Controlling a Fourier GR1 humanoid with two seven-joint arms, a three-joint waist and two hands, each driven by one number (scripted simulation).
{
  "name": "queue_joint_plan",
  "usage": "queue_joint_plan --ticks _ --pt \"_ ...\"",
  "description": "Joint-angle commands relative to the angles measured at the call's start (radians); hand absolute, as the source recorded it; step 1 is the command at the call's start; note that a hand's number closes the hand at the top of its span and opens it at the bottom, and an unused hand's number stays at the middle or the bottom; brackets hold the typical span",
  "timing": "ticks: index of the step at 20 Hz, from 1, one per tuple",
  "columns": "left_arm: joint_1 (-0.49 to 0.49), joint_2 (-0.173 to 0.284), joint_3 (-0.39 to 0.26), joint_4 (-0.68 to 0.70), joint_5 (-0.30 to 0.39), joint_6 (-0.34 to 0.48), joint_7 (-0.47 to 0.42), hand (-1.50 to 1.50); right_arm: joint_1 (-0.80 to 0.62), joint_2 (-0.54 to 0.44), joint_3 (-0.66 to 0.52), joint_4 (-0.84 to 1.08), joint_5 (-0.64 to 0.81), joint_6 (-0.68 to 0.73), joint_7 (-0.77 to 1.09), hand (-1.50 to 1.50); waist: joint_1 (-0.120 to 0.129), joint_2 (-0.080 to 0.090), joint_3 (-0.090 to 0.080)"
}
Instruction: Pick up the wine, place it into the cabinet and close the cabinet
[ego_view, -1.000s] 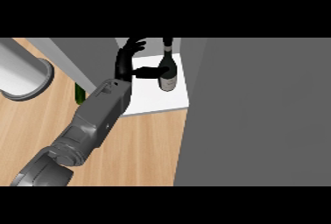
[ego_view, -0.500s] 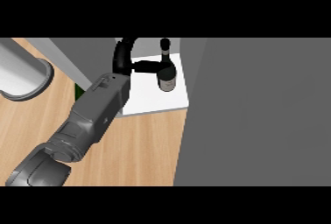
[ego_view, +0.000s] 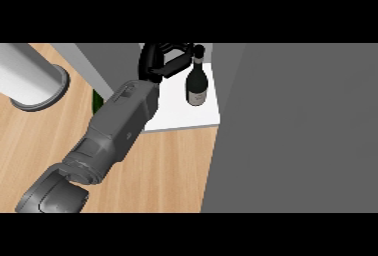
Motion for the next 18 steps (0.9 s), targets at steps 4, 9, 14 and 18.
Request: queue_joint_plan --ticks 4,9,14,18 --pt "-0.021 -0.043 0.011 -0.009 0.013 -0.055 0.002 -1.50 0.049 -0.033 -0.044 -0.181 -0.072 0.011 0.078 -1.50 0.020 -0.009 0.002" --pt "0.000 -0.044 0.016 -0.034 0.026 -0.068 0.007 -1.50 0.102 -0.042 -0.032 -0.229 -0.042 -0.005 0.094 -1.50 0.037 -0.019 0.001" --pt "0.038 -0.044 -0.020 -0.068 0.037 -0.074 0.010 -1.50 0.122 -0.045 -0.037 -0.214 -0.057 0.000 0.068 -1.50 0.039 -0.022 0.002" --pt "0.093 -0.044 -0.059 -0.149 0.063 -0.143 0.066 -1.50 0.152 -0.065 -0.055 -0.253 -0.037 -0.024 0.092 -1.50 0.064 -0.036 0.002"
